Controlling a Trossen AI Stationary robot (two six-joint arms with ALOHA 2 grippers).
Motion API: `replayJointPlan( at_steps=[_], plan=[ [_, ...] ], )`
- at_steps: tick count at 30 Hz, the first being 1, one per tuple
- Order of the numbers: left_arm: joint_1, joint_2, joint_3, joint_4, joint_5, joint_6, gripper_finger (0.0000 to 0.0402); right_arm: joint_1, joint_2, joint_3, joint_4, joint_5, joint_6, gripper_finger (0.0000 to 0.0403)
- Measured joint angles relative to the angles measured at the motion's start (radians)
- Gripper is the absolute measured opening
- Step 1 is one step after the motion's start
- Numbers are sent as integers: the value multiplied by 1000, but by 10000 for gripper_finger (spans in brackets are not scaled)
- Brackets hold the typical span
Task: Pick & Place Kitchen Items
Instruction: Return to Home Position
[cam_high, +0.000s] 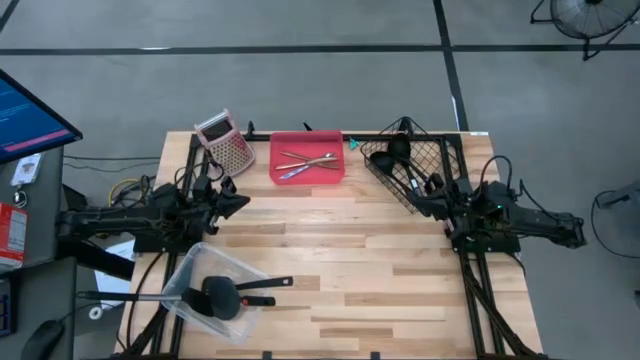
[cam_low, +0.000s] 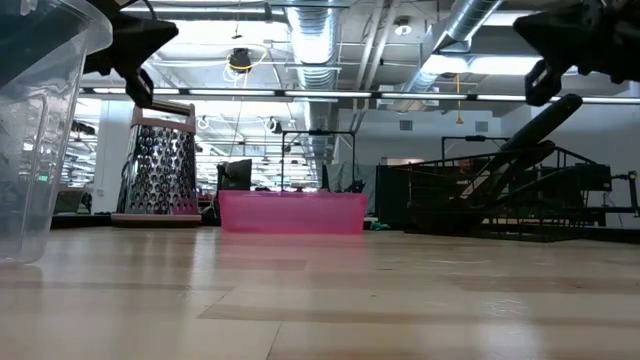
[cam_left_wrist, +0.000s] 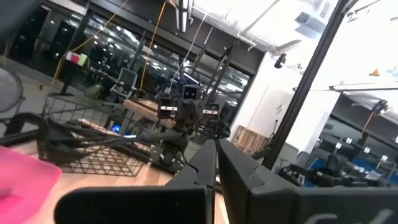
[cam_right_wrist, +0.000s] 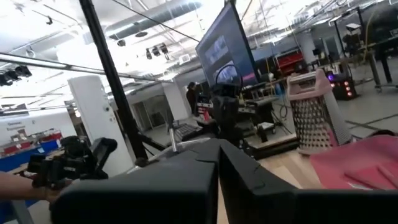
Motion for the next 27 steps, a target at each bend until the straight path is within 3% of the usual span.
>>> replayJointPlan(
  at_steps=[6,14,18,27],
  plan=[
    [0,0,0,-6,0,26,1,0,0,1,-22,0,-36,7],
    [0,0,0,-19,-13,73,1,3,0,1,-186,8,-34,7],
    [0,2,0,-26,-103,109,1,-1,0,1,-255,8,0,2],
    [0,2,0,-20,-139,-28,1,0,2,2,-275,11,94,22]
  ],
)
